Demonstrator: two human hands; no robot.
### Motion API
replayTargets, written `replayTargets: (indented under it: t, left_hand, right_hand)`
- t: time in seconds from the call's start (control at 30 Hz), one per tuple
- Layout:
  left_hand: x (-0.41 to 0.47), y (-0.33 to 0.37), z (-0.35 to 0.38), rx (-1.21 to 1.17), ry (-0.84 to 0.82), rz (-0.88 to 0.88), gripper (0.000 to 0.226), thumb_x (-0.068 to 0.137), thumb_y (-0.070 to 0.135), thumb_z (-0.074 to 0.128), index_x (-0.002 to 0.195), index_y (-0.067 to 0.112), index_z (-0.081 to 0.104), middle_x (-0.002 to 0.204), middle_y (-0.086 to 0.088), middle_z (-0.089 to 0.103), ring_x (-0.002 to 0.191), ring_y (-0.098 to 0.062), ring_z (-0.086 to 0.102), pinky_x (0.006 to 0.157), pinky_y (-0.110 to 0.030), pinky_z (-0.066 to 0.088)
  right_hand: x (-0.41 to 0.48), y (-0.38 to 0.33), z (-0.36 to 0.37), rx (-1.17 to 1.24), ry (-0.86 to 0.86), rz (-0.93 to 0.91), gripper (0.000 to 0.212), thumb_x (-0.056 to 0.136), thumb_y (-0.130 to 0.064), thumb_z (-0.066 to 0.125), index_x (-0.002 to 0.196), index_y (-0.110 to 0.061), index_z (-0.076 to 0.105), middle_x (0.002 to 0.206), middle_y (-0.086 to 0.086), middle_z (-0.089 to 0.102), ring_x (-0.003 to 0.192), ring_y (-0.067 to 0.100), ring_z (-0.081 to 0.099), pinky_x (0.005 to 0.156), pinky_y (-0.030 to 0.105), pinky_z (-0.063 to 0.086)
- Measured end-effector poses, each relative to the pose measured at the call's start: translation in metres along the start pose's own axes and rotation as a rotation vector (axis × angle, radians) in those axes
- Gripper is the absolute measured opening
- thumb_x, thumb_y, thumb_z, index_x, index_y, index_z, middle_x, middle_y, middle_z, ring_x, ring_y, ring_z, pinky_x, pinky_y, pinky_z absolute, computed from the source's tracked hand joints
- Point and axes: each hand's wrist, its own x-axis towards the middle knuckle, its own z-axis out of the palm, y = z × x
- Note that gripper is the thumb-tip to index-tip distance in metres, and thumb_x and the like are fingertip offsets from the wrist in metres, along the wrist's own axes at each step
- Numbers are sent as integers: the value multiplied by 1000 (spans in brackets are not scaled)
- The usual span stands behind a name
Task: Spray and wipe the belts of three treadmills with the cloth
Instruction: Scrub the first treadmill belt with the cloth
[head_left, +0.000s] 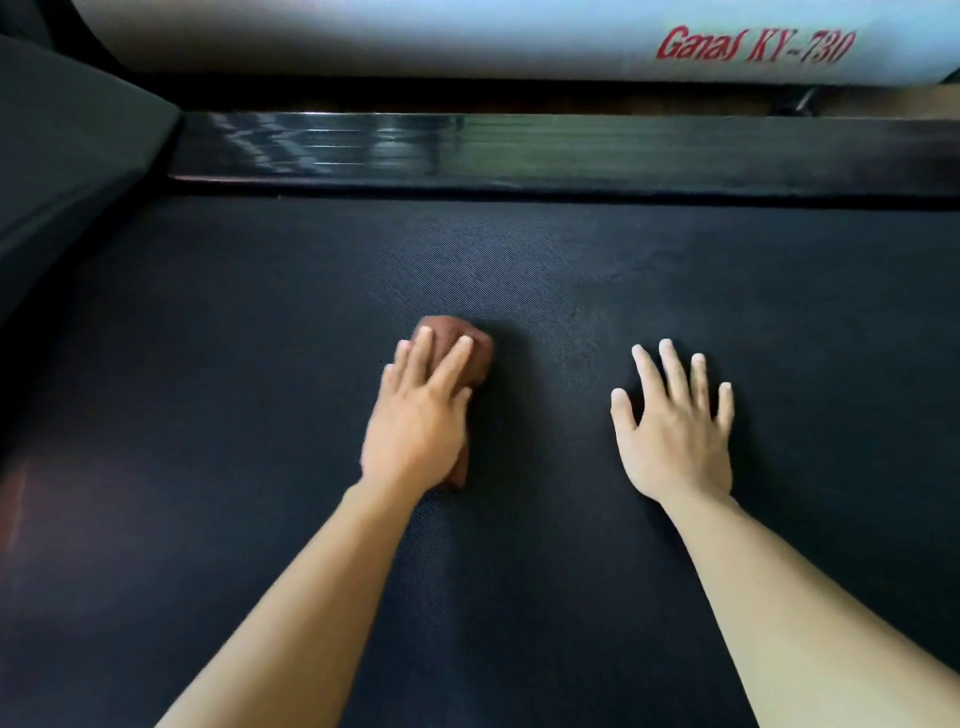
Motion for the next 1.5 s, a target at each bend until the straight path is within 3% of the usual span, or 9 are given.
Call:
replayTargets:
  t: [0.2, 0.37, 0.5, 0.57, 0.83, 1.03, 1.17, 1.4, 1.5]
  left_hand:
    - [59, -13, -15, 1, 56, -191, 55, 104, 31, 42, 156, 36, 25, 168, -5, 5, 153, -33, 4, 123, -43, 13]
    - [83, 48, 11, 59, -10, -9, 57, 103, 32, 42, 157, 32, 23, 167, -13, 4, 152, -39, 4, 123, -43, 10]
    - [45, 93, 29, 73, -93, 210, 57, 104, 33, 43, 157, 35, 22, 167, -8, 5, 153, -35, 4, 123, -43, 9]
    - [23, 87, 28, 65, -113, 224, 56, 105, 35, 41, 157, 37, 21, 168, -5, 4, 154, -32, 2, 124, -42, 7]
    - [55, -30, -20, -5, 61, -159, 56, 102, 27, 48, 155, 31, 30, 167, -11, 11, 152, -39, 10, 123, -45, 14]
    - [139, -40, -36, 13, 60, -278, 54, 105, 33, 37, 157, 34, 21, 168, -8, 4, 153, -35, 5, 123, -46, 13]
    - [171, -4, -25, 43, -5, -159, 54, 105, 31, 38, 156, 32, 23, 167, -11, 7, 152, -38, 7, 123, -46, 12]
    - [111, 59, 11, 66, -134, 309, 56, 102, 30, 48, 155, 34, 30, 166, -9, 16, 152, -37, 13, 124, -45, 11]
    - [83, 32, 6, 55, -114, 285, 54, 103, 30, 48, 154, 36, 32, 166, -6, 16, 152, -35, 14, 123, -43, 10]
  right_hand:
    - [1, 0, 2, -1, 19, 3, 60, 99, -53, 28, 155, -32, 22, 165, -4, 14, 152, 27, 8, 121, 54, 8]
    - [1, 0, 2, 6, 1, 8, 59, 99, -54, 26, 155, -35, 18, 165, -5, 10, 153, 24, 2, 122, 52, 4]
    - [2, 0, 0, 18, -7, 8, 60, 99, -53, 28, 155, -35, 19, 166, -5, 9, 153, 24, 2, 122, 52, 3]
    - [2, 0, 0, 17, -3, 7, 60, 99, -53, 27, 155, -34, 19, 166, -5, 9, 153, 24, 2, 122, 52, 3]
    - [1, 1, 3, 16, 51, -9, 60, 98, -53, 31, 154, -32, 26, 164, -2, 18, 152, 28, 12, 121, 54, 9]
    - [1, 0, 4, 17, 55, -2, 59, 98, -52, 32, 154, -32, 26, 164, -2, 18, 152, 27, 11, 121, 54, 9]
    - [1, 0, 5, 15, 58, 2, 59, 99, -52, 34, 153, -33, 27, 164, -3, 19, 151, 28, 12, 121, 54, 10]
    - [2, 0, 2, 4, 11, 14, 60, 98, -54, 26, 155, -36, 19, 165, -7, 9, 153, 23, 3, 122, 51, 5]
    - [1, 0, 2, 1, 31, 11, 60, 98, -54, 28, 155, -35, 21, 165, -6, 12, 152, 24, 7, 122, 52, 7]
